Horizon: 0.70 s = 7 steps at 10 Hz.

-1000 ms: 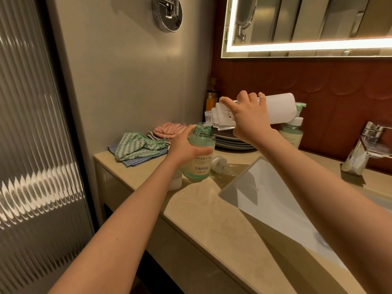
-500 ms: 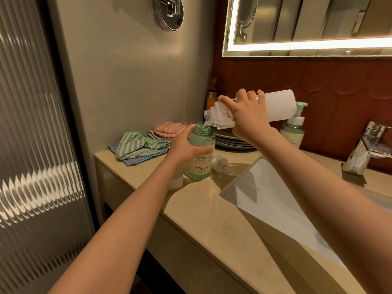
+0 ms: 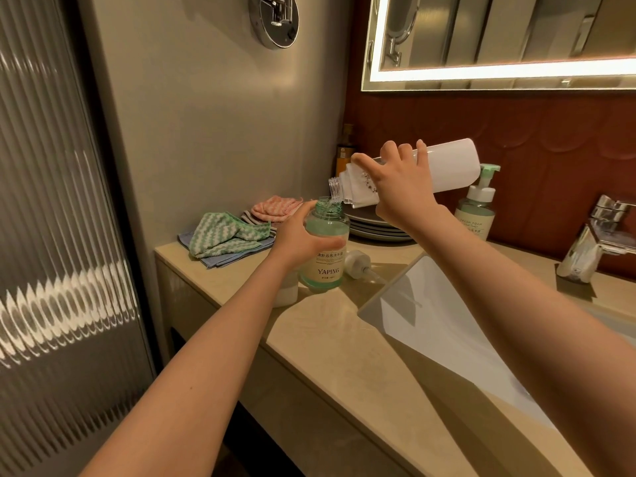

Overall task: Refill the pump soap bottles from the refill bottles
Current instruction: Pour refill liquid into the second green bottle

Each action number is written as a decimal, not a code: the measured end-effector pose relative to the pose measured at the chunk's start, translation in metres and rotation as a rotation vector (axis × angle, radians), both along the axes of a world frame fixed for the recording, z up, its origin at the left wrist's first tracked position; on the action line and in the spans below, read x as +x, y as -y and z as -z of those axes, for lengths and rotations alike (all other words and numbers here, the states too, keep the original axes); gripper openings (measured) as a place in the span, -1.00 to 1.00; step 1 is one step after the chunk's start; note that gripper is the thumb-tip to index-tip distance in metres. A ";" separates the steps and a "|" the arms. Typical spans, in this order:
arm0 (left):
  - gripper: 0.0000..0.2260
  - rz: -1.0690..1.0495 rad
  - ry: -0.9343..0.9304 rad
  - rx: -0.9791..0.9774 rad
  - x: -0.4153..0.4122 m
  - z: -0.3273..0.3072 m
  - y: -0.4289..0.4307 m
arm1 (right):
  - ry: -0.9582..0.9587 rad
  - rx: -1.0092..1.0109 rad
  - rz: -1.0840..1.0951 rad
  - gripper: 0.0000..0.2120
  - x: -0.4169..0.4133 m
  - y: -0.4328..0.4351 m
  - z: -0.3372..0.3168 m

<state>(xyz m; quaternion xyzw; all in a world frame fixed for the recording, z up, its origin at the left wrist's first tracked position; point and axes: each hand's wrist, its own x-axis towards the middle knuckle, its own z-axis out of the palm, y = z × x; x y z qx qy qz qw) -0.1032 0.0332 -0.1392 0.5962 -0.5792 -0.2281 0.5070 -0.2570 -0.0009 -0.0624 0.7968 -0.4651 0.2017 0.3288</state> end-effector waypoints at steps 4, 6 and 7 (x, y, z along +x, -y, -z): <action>-0.26 0.004 -0.008 -0.005 0.001 0.001 0.001 | -0.039 -0.042 -0.001 -0.33 0.004 0.001 -0.001; -0.22 -0.001 -0.012 0.007 0.002 0.003 0.003 | -0.080 -0.062 0.002 -0.33 0.007 -0.002 -0.003; -0.21 -0.005 -0.008 0.001 0.003 0.004 0.004 | -0.085 -0.062 0.002 -0.33 0.008 -0.002 -0.003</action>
